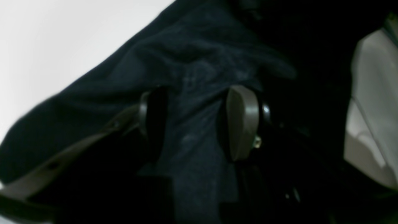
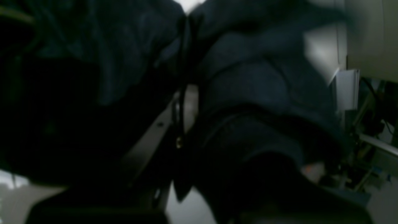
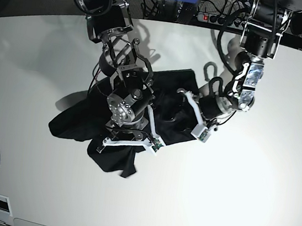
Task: Fold the T-shirt properly
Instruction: 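Grasp the folded shirt with both grippers and lift it together, then release the shirt from the left gripper and withdraw the left arm, then carry the bundled black shirt with the right gripper toward the arm bases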
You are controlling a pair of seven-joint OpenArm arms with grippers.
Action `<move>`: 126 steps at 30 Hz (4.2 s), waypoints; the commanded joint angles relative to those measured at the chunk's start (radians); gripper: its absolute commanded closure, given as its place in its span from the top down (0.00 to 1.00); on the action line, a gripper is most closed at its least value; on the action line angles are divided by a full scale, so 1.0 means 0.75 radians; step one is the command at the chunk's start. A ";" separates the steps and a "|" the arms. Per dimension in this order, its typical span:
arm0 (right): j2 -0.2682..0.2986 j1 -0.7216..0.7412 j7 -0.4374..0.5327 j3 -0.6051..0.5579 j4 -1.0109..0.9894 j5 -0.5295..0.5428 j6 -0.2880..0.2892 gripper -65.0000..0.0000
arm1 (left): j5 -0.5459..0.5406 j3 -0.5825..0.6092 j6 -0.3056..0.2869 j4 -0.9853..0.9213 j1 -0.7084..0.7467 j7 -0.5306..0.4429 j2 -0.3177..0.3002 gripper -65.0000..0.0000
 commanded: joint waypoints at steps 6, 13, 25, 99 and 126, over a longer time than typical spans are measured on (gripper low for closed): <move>-0.020 0.025 0.000 -0.001 0.036 -0.025 -0.005 0.00 | 0.185 0.017 0.018 -0.141 -0.107 0.133 0.113 0.48; -0.059 0.023 -0.004 -0.026 0.038 -0.027 -0.005 0.00 | 0.318 0.015 0.018 -0.234 -0.201 0.131 0.213 0.48; -0.073 0.019 -0.025 -0.089 0.048 -0.027 -0.007 0.00 | 0.308 0.005 0.018 -0.115 -0.169 0.131 0.185 0.48; -0.071 -0.010 0.086 -0.797 -0.400 -0.499 -0.206 0.00 | 0.109 -1.133 0.018 1.209 0.678 0.133 -0.282 0.48; -0.069 -0.045 0.118 -0.844 -0.320 -0.326 -0.206 0.06 | 0.112 -1.133 0.018 1.180 0.674 0.133 -0.286 0.48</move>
